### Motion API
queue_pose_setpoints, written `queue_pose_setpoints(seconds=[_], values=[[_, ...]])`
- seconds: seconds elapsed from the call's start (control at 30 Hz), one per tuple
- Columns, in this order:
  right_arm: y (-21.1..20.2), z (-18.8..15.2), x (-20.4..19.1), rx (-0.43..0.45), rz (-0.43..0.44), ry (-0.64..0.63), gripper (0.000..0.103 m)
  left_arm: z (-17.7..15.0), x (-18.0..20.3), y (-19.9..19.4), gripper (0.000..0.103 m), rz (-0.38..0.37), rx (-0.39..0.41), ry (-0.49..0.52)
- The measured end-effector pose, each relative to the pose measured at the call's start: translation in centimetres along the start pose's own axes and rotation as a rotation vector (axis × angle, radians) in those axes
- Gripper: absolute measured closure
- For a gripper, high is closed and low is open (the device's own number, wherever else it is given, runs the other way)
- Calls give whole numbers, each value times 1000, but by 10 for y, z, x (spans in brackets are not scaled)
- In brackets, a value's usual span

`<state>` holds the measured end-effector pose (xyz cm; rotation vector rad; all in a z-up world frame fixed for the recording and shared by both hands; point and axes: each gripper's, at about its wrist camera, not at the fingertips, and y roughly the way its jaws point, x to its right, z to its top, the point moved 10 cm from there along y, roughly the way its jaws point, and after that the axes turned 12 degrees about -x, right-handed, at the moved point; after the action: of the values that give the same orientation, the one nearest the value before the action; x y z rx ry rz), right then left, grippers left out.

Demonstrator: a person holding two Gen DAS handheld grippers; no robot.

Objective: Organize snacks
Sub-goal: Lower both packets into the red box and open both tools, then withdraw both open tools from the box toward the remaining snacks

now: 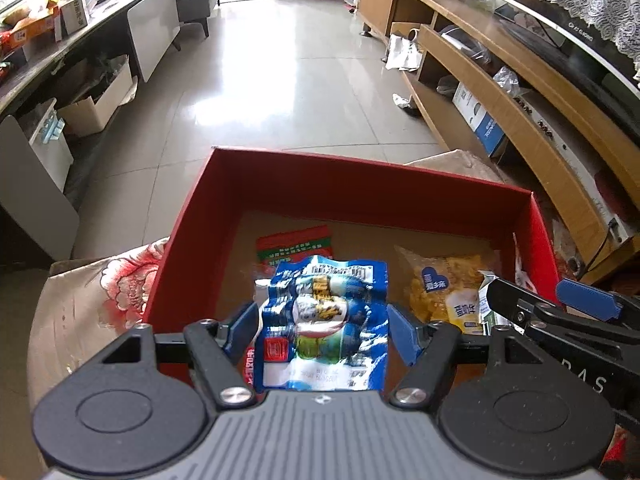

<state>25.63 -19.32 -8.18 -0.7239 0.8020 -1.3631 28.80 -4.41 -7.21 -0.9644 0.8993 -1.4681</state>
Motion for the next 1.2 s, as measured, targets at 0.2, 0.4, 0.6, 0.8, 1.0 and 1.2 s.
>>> queue_pose_setpoints(seconds=[0.2,0.4,0.6,0.8,1.0,1.2], values=[[-7,-1,3,12,0,6,26,-2,0,-10,31,-23,7,-3],[-17,-8,1,17,-11,-11,25,-9,-12,-25,27,-46,22,-25],[-28,-19,-5,17,-11,-31,24,-31,-31,-32,27,-48,8,-31],[-31,-40,-19,-12,-6,-75,24,-55,-53,-36,27,-47,-15,-40],[-38,-60,-30,-28,0,-102,23,-74,-66,-36,27,-45,-32,-37],[-40,-82,-38,-59,14,-109,22,-89,-78,-34,27,-33,-55,-25]])
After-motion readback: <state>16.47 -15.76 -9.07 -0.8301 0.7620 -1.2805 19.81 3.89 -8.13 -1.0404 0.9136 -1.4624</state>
